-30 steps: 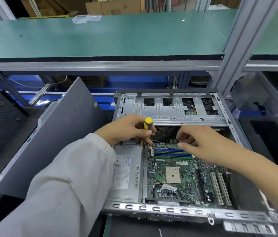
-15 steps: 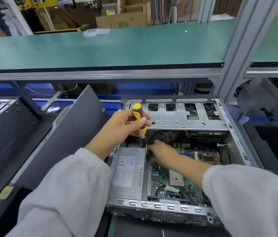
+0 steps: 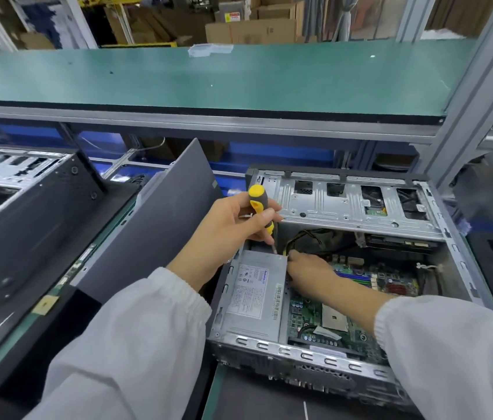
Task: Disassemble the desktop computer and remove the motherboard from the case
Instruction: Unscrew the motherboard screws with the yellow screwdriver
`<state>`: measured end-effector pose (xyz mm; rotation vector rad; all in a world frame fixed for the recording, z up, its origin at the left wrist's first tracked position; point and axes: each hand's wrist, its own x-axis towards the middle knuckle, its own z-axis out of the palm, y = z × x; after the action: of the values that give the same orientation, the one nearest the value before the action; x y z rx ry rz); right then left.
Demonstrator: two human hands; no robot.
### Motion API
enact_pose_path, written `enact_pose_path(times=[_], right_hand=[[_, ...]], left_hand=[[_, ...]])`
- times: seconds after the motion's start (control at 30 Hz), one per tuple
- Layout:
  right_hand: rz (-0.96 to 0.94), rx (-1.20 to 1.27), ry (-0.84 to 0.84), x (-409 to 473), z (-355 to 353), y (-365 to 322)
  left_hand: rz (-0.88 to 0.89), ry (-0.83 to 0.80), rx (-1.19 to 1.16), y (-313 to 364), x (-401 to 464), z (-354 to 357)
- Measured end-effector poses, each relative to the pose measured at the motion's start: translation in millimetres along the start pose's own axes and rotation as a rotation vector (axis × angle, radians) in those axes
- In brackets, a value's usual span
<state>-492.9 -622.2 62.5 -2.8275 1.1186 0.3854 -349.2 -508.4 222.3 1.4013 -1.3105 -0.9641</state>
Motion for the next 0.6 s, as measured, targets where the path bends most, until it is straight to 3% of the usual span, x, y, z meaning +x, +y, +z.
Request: enact_pose_path(times=[0.07,0.13,0.23,0.3,0.4,0.5,0.6], right_hand=[[0.039,0.276,0.036,-7,-7,3],[0.169,0.804,0.034,-20,-23,9],[0.406,1.75,-0.141,-51,-47,27],[0.506,2.101,-0.219,-75,-61,45],[0.511,2.185,-0.204,-107,-81,68],[0.515,2.093,-0.143,-137,-101,78],[0.565,1.978,0.022,-159,-117,84]], left_hand=[[0.019,0.01,-0.01,3,-2,2],[0.042,0.012,-0.012,7,-4,5],[0.07,0.009,-0.06,12,-1,16],[0.078,-0.014,-0.079,16,5,29],[0.069,-0.088,-0.075,17,17,51],[0.072,-0.175,-0.055,18,28,72],[0.118,-0.231,-0.019,17,35,87]])
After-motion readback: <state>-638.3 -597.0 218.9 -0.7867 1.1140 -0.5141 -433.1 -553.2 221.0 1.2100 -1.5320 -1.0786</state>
